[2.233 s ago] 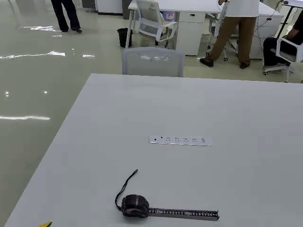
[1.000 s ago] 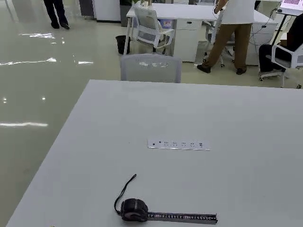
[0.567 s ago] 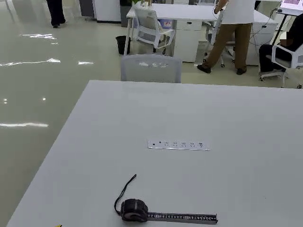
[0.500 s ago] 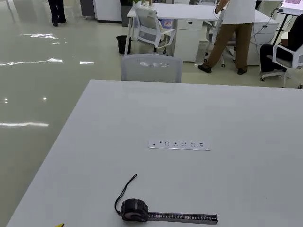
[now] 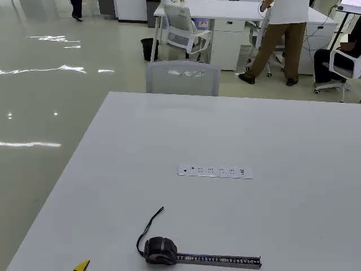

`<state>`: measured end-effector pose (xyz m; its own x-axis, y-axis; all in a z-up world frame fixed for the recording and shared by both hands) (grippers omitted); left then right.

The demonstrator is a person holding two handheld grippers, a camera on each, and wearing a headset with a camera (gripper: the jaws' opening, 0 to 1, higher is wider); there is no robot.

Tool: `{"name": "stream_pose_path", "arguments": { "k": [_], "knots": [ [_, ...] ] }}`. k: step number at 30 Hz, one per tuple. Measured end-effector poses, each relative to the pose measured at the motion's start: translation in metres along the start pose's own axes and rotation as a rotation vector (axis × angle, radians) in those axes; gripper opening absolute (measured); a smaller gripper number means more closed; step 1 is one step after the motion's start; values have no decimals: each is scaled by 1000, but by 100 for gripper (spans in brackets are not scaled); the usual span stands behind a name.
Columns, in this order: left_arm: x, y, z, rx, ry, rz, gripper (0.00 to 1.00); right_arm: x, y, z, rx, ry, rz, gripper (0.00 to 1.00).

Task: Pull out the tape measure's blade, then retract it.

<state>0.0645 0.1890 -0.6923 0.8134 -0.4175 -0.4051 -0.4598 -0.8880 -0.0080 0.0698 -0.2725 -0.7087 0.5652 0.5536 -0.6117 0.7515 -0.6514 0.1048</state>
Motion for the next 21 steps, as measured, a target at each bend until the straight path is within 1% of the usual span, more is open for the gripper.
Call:
{"name": "stream_pose_path", "arguments": {
  "k": [3,4,7,8,10,12,13,16,18,20,21],
  "knots": [
    [6,3,-3,-3,2,-6,99,5,5,-3,-32,-18,-15,95],
    [7,6,-7,0,1,-9,99,7,7,-4,-43,-25,-23,95],
    [13,9,-9,-8,-3,-8,98,12,11,-10,-65,-35,-45,94],
    [16,5,-6,-8,-5,-14,98,13,12,-12,-74,-34,-48,94],
    [19,5,-6,-23,-4,-25,98,16,15,-19,-92,-37,-61,94],
    [23,0,-3,-52,4,-35,99,21,18,-23,-124,-46,-74,93],
    [24,0,-3,-55,4,-39,98,24,19,-25,-137,-50,-83,93],
    [27,4,-2,-64,5,-54,99,31,24,-32,-183,-72,-108,92],
    [27,4,1,-67,4,-60,99,36,28,-37,-198,-75,-121,91],
    [28,5,1,-73,4,-64,99,40,31,-41,-206,-79,-133,91],
    [29,6,0,-89,8,-65,99,42,32,-45,-212,-82,-144,91]
  ]
}}
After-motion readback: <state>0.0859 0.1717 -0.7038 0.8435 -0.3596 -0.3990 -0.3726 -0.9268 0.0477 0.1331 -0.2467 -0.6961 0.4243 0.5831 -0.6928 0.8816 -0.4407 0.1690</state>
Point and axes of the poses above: the centre of the closed fingertips' face, and the gripper's own axes: x roughly forward along the fingers, y roughly to its right, z roughly out of its underside, the point moved 5 cm from there along -x, roughly backward along the fingers, and after that the axes turned 5 degrees about y, right-handed, at the moved point
